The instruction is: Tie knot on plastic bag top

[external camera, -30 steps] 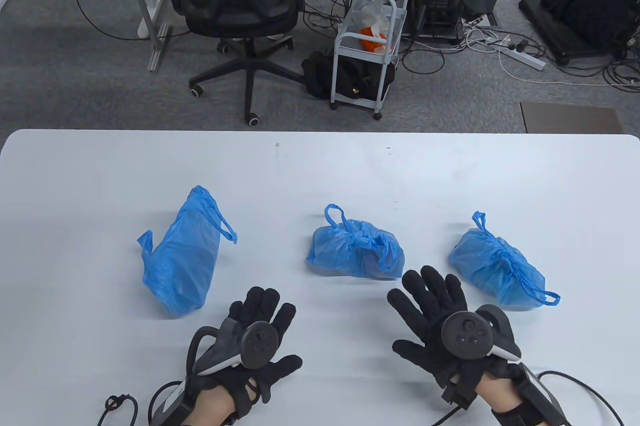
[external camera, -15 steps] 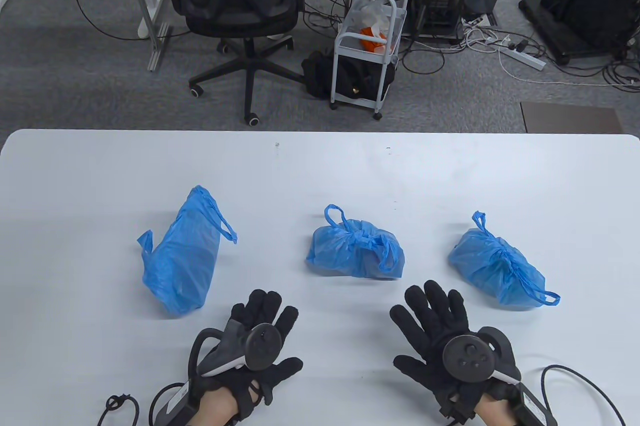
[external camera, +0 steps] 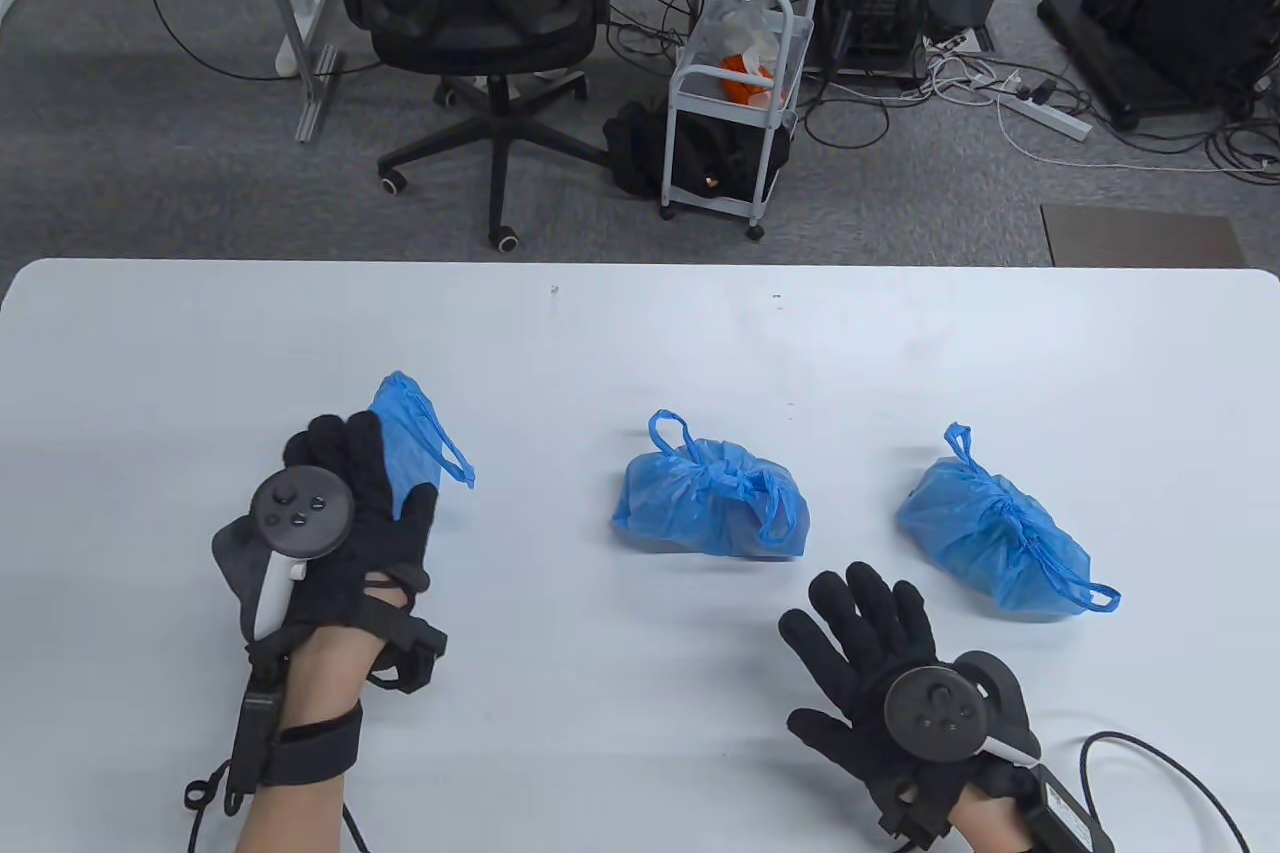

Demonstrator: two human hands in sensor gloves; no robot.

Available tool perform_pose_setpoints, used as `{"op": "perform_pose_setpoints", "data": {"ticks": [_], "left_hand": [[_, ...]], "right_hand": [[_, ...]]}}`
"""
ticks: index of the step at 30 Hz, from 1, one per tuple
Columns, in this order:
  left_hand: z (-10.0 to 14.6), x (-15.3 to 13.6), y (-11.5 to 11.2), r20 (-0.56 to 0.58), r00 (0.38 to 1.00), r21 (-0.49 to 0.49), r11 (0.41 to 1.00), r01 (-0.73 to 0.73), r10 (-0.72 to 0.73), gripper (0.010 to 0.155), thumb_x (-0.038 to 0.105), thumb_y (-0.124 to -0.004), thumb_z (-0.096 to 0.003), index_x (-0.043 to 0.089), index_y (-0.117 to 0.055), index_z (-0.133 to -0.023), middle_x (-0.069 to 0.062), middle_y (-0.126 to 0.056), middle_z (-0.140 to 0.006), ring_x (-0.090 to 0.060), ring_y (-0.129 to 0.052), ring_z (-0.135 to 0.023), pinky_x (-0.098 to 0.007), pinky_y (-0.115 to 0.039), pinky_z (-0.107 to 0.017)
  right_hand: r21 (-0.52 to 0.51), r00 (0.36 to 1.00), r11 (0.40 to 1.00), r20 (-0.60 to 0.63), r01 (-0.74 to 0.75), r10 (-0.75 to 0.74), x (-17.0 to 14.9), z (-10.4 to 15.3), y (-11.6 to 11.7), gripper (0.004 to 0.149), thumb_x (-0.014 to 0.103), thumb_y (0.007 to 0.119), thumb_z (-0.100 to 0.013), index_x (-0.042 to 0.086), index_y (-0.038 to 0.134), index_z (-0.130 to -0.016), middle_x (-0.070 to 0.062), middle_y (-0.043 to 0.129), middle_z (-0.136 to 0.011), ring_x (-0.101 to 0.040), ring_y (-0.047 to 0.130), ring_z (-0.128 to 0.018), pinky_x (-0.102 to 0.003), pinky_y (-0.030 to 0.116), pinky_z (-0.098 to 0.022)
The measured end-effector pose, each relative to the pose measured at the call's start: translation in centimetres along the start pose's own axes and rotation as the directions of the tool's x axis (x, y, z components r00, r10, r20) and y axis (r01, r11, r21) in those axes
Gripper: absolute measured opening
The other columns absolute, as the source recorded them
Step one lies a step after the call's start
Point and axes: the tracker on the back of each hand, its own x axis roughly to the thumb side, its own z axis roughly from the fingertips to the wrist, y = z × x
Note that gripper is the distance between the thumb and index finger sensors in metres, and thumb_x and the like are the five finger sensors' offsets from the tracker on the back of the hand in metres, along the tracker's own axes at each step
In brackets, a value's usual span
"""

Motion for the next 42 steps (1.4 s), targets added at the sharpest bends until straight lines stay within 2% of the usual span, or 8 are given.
{"op": "perform_pose_setpoints", "data": {"ticks": [4, 7, 11, 13, 20, 26, 36, 42], "left_hand": [[-2.1, -3.8, -1.0, -0.098, 0.995, -0.043, 0.999, 0.027, -0.031, 0.087, 0.061, -0.067, -0.0377, 0.051, 0.006, -0.085, 0.013, 0.004, -0.109, -0.017, 0.008, -0.109, -0.058, -0.007, -0.079], [-2.6, -4.8, -1.0, -0.115, 0.993, -0.021, 1.000, 0.006, -0.008, 0.086, 0.058, -0.068, -0.0384, 0.044, 0.001, -0.089, 0.007, -0.031, -0.112, -0.024, -0.012, -0.113, -0.059, -0.012, -0.079], [-3.0, -5.0, -1.0, -0.110, 0.993, 0.022, 0.999, 0.039, -0.036, 0.070, 0.049, -0.068, -0.0403, 0.036, -0.030, -0.098, 0.007, -0.077, -0.082, -0.027, -0.064, -0.098, -0.057, -0.040, -0.077], [-2.8, -4.8, -0.9, -0.100, 0.994, 0.035, 0.999, 0.039, -0.035, 0.052, 0.044, -0.068, -0.0410, 0.037, -0.057, -0.091, 0.010, -0.085, -0.064, -0.022, -0.077, -0.087, -0.052, -0.052, -0.073], [0.4, -0.6, 0.7, 0.122, 0.992, 0.131, 0.991, -0.031, 0.015, 0.042, 0.043, -0.069, -0.0415, 0.032, -0.068, -0.083, 0.009, -0.088, -0.053, -0.019, -0.085, -0.076, -0.050, -0.059, -0.068], [5.9, 5.6, 0.6, 0.430, 0.902, 0.193, 0.979, -0.060, -0.030, 0.042, 0.044, -0.068, -0.0418, 0.035, -0.067, -0.083, 0.011, -0.088, -0.055, -0.018, -0.083, -0.079, -0.049, -0.058, -0.070], [10.2, 11.8, -6.6, 0.727, 0.673, 0.080, 0.991, 0.110, -0.134, 0.042, 0.044, -0.069, -0.0419, 0.036, -0.068, -0.083, 0.011, -0.088, -0.057, -0.019, -0.082, -0.081, -0.050, -0.056, -0.071], [12.0, 13.7, -11.1, 0.807, 0.565, 0.029, 0.966, 0.256, -0.174, 0.041, 0.045, -0.068, -0.0420, 0.036, -0.068, -0.083, 0.011, -0.089, -0.057, -0.019, -0.083, -0.080, -0.050, -0.058, -0.070]], "right_hand": [[0.006, 1.000, 1.000, 0.006, 0.001, -0.001, 0.0, -0.1, 0.0, 0.080, 0.053, 0.076, -0.041, 0.032, 0.028, -0.102, -0.010, 0.003, -0.110, -0.051, -0.003, -0.099, -0.071, -0.003, -0.062], [0.006, 1.000, 1.000, 0.004, -0.001, 0.001, 0.0, 0.0, 0.0, 0.080, 0.052, 0.076, -0.041, 0.032, 0.028, -0.102, -0.010, 0.003, -0.110, -0.051, -0.003, -0.099, -0.071, -0.002, -0.062], [-0.001, 1.000, 1.000, 0.002, -0.004, 0.004, 0.0, 0.1, -0.1, 0.080, 0.052, 0.076, -0.041, 0.032, 0.029, -0.102, -0.010, 0.003, -0.110, -0.051, -0.003, -0.099, -0.071, -0.002, -0.062], [-0.007, 1.000, 1.000, 0.006, -0.004, 0.004, 0.1, 0.1, -0.1, 0.080, 0.052, 0.076, -0.041, 0.032, 0.029, -0.102, -0.010, 0.003, -0.110, -0.051, -0.002, -0.099, -0.071, -0.002, -0.062], [-0.007, 0.999, 0.999, 0.017, 0.033, -0.033, 0.2, 0.1, 0.0, 0.079, 0.051, 0.077, -0.041, 0.031, 0.030, -0.102, -0.010, 0.006, -0.110, -0.051, -0.003, -0.099, -0.071, -0.003, -0.063], [-0.062, 0.999, 0.998, -0.003, 0.033, -0.033, 0.1, 0.3, -0.4, 0.079, 0.050, 0.077, -0.041, 0.031, 0.030, -0.102, -0.010, 0.006, -0.110, -0.051, -0.003, -0.099, -0.071, -0.003, -0.063], [-0.095, 0.999, 0.995, -0.045, 0.007, -0.012, -0.1, 0.3, -0.3, 0.081, 0.052, 0.077, -0.042, 0.031, 0.027, -0.102, -0.010, 0.003, -0.109, -0.051, -0.002, -0.099, -0.071, -0.001, -0.063], [-0.111, 0.999, 0.994, -0.043, 0.019, -0.024, -0.3, 0.5, -0.6, 0.095, 0.061, 0.071, -0.039, 0.027, 0.003, -0.095, -0.009, -0.004, -0.107, -0.051, -0.004, -0.099, -0.072, -0.002, -0.063]]}}
